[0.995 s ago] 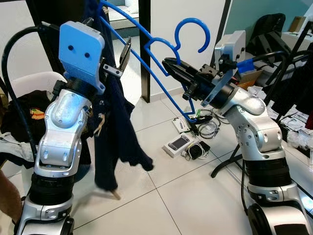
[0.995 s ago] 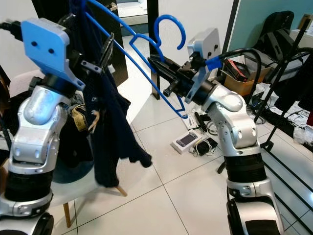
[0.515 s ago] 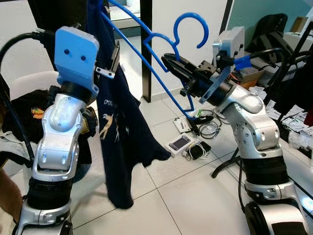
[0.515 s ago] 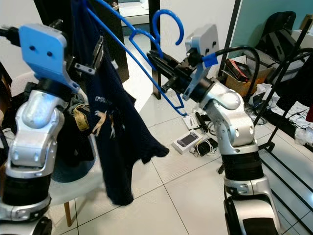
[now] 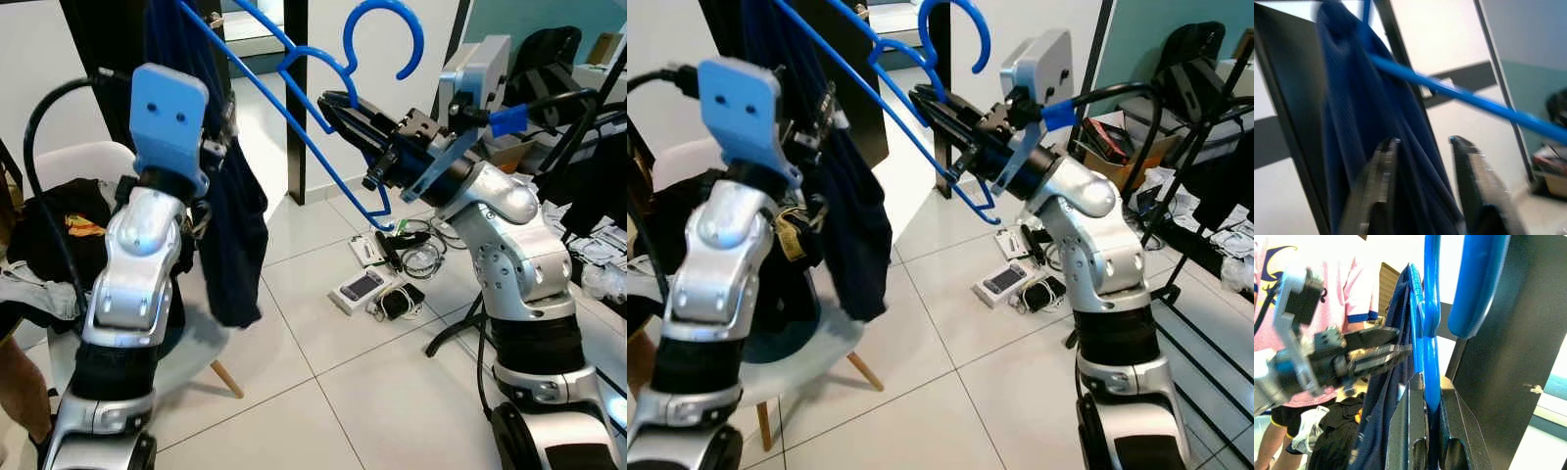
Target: Hang hanger
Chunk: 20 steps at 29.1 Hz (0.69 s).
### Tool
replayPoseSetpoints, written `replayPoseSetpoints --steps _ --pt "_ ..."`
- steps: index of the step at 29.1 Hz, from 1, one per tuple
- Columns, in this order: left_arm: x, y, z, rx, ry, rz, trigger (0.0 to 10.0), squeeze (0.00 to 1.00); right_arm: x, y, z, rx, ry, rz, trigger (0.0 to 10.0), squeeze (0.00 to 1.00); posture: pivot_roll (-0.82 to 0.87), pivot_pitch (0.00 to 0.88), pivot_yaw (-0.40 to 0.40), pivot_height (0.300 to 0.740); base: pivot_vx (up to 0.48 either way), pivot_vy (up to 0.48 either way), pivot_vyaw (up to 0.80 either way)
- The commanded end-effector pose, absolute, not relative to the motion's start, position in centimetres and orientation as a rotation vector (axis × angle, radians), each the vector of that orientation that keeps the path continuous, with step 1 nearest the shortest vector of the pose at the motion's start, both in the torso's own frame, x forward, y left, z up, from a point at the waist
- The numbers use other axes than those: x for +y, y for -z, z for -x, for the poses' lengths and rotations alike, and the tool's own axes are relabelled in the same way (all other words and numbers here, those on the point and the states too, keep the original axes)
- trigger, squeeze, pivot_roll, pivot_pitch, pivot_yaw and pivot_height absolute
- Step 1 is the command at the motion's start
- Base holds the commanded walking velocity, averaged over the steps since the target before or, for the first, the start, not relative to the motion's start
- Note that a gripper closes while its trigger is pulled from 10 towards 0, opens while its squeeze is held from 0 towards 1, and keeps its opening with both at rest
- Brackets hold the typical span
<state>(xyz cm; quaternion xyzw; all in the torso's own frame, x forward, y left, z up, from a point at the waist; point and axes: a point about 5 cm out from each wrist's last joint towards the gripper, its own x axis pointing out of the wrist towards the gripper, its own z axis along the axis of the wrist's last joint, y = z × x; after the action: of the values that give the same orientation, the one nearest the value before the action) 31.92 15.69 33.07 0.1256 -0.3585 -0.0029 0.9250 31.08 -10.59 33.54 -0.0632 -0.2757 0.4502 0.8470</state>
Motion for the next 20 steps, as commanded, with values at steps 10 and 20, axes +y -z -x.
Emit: replayPoseSetpoints --steps 10,20 --pt "18.0 -34.5 -32.3 -0.764 -0.104 -0.249 3.3 0.0 -10.5 -33.9 -30.1 -0.61 -0.978 0.13 10.0 0.0 0.01 0.0 0.002 0.74 0.0 0.0 0.0" --pt "16.9 -34.4 -31.9 -0.777 0.014 -0.183 3.4 0.0 -10.8 -33.4 -30.8 -0.576 -0.92 0.153 10.0 0.0 0.01 0.0 0.001 0.74 0.0 0.0 0.0"
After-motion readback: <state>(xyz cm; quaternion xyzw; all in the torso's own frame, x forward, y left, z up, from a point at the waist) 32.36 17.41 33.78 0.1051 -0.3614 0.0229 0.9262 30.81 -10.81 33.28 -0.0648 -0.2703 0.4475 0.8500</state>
